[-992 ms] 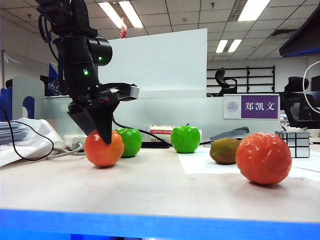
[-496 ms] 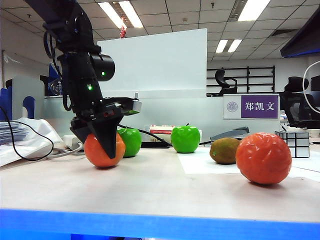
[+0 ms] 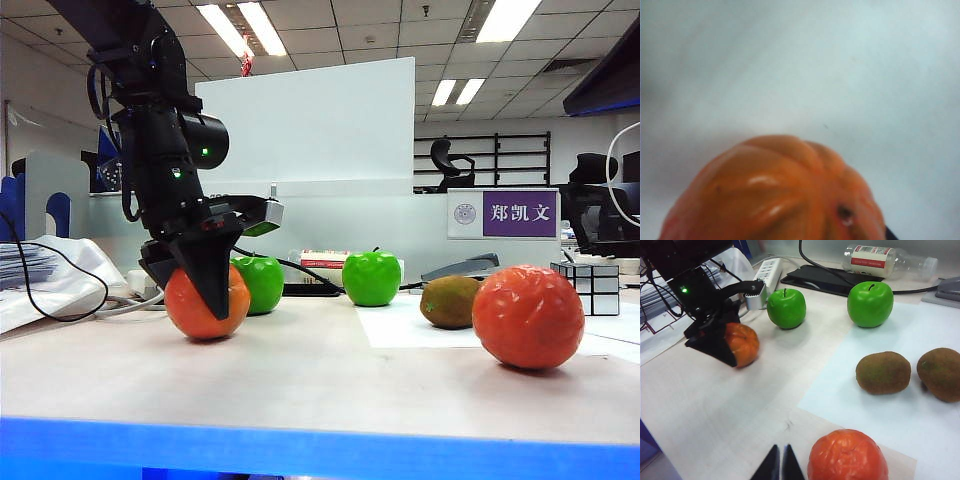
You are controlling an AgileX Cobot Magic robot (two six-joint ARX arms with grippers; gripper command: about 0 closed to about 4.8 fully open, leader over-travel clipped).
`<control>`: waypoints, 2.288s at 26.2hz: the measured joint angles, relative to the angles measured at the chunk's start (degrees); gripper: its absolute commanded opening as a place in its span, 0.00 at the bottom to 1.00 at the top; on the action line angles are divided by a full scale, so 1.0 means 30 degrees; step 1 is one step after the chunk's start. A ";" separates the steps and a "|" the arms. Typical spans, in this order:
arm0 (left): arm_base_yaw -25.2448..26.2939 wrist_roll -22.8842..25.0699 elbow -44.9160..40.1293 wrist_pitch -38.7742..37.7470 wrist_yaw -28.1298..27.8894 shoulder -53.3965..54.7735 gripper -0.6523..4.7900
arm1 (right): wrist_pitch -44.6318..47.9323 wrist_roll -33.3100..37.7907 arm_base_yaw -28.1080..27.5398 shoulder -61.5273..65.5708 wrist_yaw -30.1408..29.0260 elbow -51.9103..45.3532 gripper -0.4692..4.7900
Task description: Put the same fruits together.
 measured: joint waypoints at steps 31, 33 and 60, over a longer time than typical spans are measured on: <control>-0.6856 -0.3126 -0.0044 0.6579 0.2222 0.0845 0.11 | 0.0510 0.0000 0.0000 -0.0029 0.0481 0.0000 0.13; -0.6863 -0.3257 -0.0044 0.6499 0.2229 0.1013 0.11 | 0.0510 0.0000 0.0000 -0.0095 0.0481 0.0000 0.13; -0.6885 -0.3606 -0.0022 0.6696 0.2331 0.1020 1.00 | 0.0510 0.0000 0.0000 -0.0102 0.0481 0.0000 0.13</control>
